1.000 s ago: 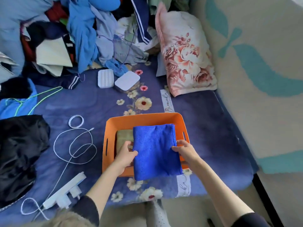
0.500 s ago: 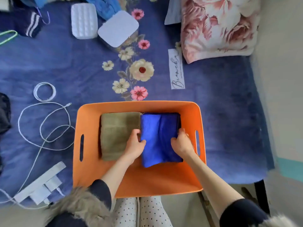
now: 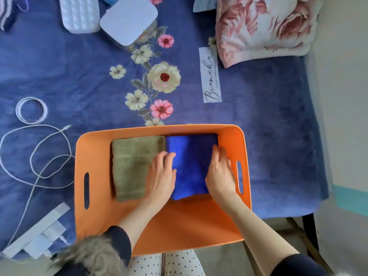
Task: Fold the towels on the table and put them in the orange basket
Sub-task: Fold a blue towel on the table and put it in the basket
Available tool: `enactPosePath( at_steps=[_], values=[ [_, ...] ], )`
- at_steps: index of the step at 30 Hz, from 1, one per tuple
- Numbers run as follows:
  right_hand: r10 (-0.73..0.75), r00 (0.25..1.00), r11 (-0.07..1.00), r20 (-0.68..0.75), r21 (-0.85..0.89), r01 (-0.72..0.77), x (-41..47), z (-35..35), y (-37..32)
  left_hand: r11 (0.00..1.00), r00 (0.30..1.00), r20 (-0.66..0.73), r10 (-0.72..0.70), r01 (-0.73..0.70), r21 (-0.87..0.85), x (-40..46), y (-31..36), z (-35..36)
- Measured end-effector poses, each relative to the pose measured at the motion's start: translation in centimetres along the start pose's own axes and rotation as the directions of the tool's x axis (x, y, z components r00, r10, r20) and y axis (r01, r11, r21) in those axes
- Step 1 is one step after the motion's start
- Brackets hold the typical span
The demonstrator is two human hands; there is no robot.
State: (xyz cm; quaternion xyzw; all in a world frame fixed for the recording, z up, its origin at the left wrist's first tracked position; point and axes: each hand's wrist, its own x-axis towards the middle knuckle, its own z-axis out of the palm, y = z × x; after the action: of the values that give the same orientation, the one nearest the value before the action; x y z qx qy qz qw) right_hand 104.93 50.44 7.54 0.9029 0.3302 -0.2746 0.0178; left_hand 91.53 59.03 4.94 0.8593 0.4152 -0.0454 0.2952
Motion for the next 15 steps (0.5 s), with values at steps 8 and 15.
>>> enactPosePath(
  at_steps=[8,15],
  values=[
    [-0.217,0.943,0.891,0.253,-0.343,0.297,1.0,3.1,0.8,0.805,0.906,0.334,0.261,-0.395,0.443,1.6,-1.7,1.5],
    [-0.178,0.927,0.880,0.329,-0.368,0.300,4.1,4.9,1.9,0.812,0.882,0.424,0.205,-0.395,0.429,4.5,-3.3,4.5]
  ],
)
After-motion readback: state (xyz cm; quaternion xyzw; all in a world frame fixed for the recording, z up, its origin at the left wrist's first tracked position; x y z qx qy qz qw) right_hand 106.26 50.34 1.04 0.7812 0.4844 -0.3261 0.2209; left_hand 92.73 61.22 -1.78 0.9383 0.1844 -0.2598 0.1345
